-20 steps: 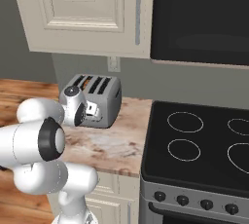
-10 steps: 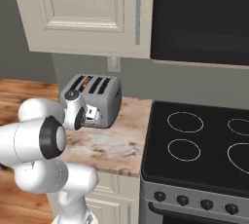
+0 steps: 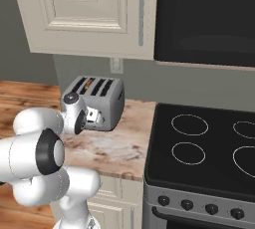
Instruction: Start the toaster. Once the lever pops up, take the bread to the plate on the dining counter.
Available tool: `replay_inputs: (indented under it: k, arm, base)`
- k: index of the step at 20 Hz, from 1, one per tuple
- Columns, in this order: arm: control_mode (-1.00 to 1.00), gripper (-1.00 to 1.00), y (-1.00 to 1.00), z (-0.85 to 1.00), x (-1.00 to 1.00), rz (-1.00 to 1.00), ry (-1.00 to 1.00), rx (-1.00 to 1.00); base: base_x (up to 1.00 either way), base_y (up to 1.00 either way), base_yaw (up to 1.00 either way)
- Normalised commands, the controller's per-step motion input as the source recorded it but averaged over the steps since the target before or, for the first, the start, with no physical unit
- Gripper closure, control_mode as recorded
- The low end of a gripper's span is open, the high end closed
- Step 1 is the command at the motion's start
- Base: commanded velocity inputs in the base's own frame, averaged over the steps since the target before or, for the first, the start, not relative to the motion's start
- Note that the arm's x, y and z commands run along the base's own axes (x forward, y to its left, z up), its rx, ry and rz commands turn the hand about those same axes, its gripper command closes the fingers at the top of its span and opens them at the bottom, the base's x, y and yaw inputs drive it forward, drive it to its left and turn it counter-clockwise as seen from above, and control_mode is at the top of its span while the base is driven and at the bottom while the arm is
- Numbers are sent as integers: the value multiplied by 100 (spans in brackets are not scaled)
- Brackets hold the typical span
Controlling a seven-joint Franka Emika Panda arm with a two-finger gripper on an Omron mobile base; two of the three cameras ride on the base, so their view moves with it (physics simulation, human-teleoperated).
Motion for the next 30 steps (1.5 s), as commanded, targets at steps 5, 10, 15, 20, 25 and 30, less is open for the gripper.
replay_inputs:
  k: [5,10,15,20,25,30]
  arm:
    - [-100,-100,0,26,-8,0,-12,0]
    - [-100,-100,0,27,-5,0,-18,0]
    - [-100,-100,0,24,-9,0,-19,0]
    - [-100,-100,0,25,-12,0,-12,0]
    - [-100,-100,0,32,-3,0,-7,0]
    - [-100,-100,0,30,0,0,-5,0]
  base:
    - [0,0,0]
    - [0,0,0]
    - [0,0,0]
    - [0,0,0]
    - [0,0,0]
    - [0,0,0]
